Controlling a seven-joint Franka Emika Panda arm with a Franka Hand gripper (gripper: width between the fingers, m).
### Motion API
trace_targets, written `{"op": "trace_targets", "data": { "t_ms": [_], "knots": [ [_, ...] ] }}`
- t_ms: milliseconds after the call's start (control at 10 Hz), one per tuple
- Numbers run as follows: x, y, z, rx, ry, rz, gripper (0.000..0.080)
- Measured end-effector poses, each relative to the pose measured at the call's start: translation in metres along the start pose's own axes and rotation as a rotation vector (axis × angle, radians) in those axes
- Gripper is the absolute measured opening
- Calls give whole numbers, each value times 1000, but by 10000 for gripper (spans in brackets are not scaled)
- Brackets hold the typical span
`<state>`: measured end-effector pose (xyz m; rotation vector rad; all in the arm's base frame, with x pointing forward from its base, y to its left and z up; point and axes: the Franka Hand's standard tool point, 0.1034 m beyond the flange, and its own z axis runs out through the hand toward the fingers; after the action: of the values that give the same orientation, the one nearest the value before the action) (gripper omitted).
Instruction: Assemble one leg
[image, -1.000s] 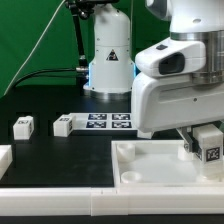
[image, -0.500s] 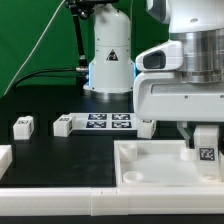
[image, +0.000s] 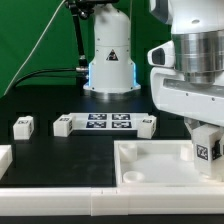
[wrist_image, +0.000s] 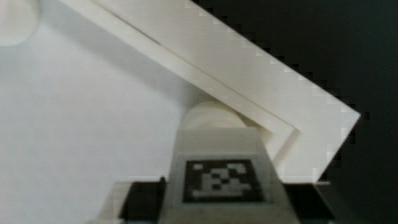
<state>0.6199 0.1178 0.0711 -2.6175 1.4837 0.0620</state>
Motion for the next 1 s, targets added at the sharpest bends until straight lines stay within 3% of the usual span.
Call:
{"op": "trace_targets", "data": {
  "t_ms": [300, 400, 500, 600, 700, 1000],
  "knots": [
    [-1, 0, 0, 2, -4, -42, 291],
    [-1, 0, 0, 2, -5, -45, 466],
    [-2, 0, 1, 0, -6, -79, 585],
    [0, 1, 1, 0, -4, -245, 585],
    [3, 2, 2, 0, -4, -393, 636],
    [5, 3, 3, -2, -5, -737, 649]
  ]
}}
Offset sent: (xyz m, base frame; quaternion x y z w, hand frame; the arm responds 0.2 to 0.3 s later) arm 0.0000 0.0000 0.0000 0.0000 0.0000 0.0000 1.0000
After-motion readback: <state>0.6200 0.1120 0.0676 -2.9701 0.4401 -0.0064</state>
